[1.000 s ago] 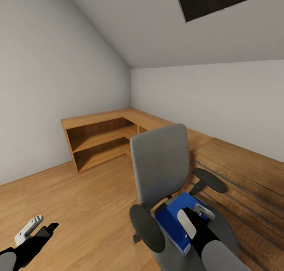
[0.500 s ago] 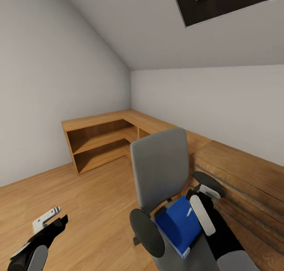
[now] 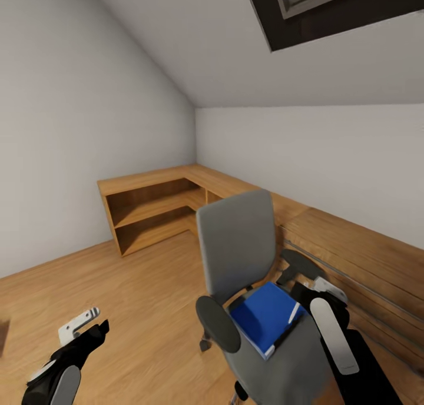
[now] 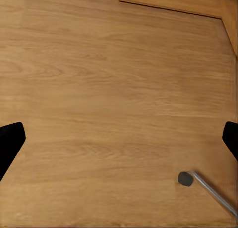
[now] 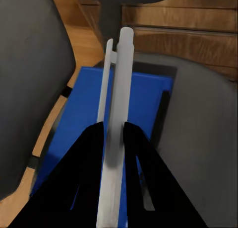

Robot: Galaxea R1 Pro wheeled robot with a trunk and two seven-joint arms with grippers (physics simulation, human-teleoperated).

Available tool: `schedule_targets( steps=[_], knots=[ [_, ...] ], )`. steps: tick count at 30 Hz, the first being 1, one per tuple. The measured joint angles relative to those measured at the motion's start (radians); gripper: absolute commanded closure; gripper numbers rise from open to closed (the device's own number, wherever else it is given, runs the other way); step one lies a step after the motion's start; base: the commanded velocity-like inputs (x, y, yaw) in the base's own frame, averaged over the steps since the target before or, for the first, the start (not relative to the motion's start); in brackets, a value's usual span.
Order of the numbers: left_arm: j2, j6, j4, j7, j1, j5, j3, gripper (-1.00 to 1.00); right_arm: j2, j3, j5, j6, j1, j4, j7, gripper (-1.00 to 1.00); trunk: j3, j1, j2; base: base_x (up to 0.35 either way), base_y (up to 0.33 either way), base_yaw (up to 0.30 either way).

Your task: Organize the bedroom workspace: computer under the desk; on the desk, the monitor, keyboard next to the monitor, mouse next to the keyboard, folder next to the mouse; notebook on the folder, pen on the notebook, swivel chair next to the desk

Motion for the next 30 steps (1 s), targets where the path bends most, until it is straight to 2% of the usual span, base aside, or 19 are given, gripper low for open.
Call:
schedule_targets(
  steps=[2,4,7,9,11,12,13,14,16,17,18,19,20,21,22,25,30],
  knots=[
    [0.000,-0.002,0.001,0.002,0.000,-0.015,-0.040,-1.00,0.000,-0.001,-0.001,0.000,0.001,-0.002,0.000,1.00,0.006,-0.008,0.014,-0.336,0.000,0.000],
    [0.000,-0.003,0.001,0.002,0.000,-0.043,-0.062,-1.00,0.001,-0.002,-0.001,0.000,0.001,-0.004,0.000,1.00,0.013,-0.015,0.028,-0.337,0.000,0.000],
    [-0.006,-0.003,0.002,0.002,0.000,-0.064,-0.084,-1.00,0.001,-0.002,-0.001,-0.001,0.001,-0.009,0.000,1.00,0.022,-0.027,0.049,-0.337,0.000,-0.048],
    [-0.012,-0.003,0.005,0.002,0.000,-0.072,-0.119,-1.00,0.001,-0.002,-0.001,0.000,0.001,-0.011,0.000,1.00,0.028,-0.035,0.063,-0.338,0.000,-0.193],
    [-0.016,-0.004,0.013,0.004,-0.001,-0.085,-0.170,-1.00,0.000,-0.002,-0.001,0.000,0.002,-0.012,0.000,1.00,0.034,-0.042,0.077,-0.338,0.000,-0.244],
    [-0.018,-0.003,0.018,0.008,-0.001,-0.100,-0.213,-1.00,-0.001,-0.003,-0.001,0.000,0.002,-0.012,0.000,1.00,0.038,-0.046,0.084,-0.338,0.000,-0.264],
    [-0.019,-0.003,0.021,0.016,-0.001,-0.111,-0.239,-1.00,-0.001,-0.003,-0.001,0.000,0.001,-0.013,0.000,1.00,0.041,-0.050,0.091,-0.338,0.000,-0.276],
    [-0.020,-0.004,0.027,0.043,-0.001,-0.132,-0.287,-1.00,-0.001,-0.003,-0.001,0.000,0.001,-0.013,0.000,1.00,0.044,-0.054,0.098,-0.338,0.000,-0.281],
    [-0.020,-0.004,0.034,0.085,-0.001,-0.152,-0.336,-1.00,-0.002,-0.004,0.000,0.001,0.001,-0.013,0.000,1.00,0.050,-0.061,0.112,-0.338,0.000,-0.286],
    [-0.020,-0.004,0.037,0.109,-0.001,-0.159,-0.359,-1.00,-0.002,-0.004,0.000,0.001,0.001,-0.014,0.000,1.00,0.053,-0.065,0.119,-0.335,0.000,-0.291],
    [-0.021,-0.005,0.042,0.161,-0.001,-0.167,-0.403,-1.00,-0.002,-0.003,0.000,0.001,0.002,-0.016,0.000,1.00,0.056,-0.069,0.126,-0.328,0.000,-0.292],
    [-0.020,-0.006,0.044,0.188,-0.001,-0.170,-0.425,-1.00,-0.002,-0.003,0.000,0.001,0.002,-0.017,0.000,1.00,0.060,-0.073,0.133,-0.257,0.000,-0.294],
    [-0.020,-0.007,0.046,0.234,-0.001,-0.174,-0.464,-1.00,-0.002,-0.003,0.000,0.001,0.002,-0.022,0.000,1.00,0.063,-0.077,0.140,-0.205,0.000,-0.295],
    [-0.020,-0.007,0.047,0.254,-0.002,-0.176,-0.481,-1.00,-0.002,-0.003,0.000,0.002,0.003,-0.024,0.000,1.00,0.066,-0.081,0.147,-0.067,0.000,-0.297],
    [-0.020,-0.009,0.052,0.307,-0.001,-0.178,-0.532,-1.00,-0.002,-0.002,0.001,0.002,0.006,-0.031,0.000,1.00,0.069,-0.085,0.154,-0.043,0.000,-0.297],
    [-0.019,-0.009,0.057,0.326,-0.002,-0.181,-0.552,-1.00,-0.003,-0.002,0.001,0.002,0.008,-0.033,0.001,1.00,0.078,-0.096,0.175,-0.025,0.000,-0.298],
    [-0.019,-0.008,0.061,0.333,-0.002,-0.181,-0.559,-1.00,-0.003,-0.002,0.002,0.002,0.009,-0.034,0.001,1.00,0.094,-0.116,0.210,-0.007,0.000,-0.298]
  ],
)
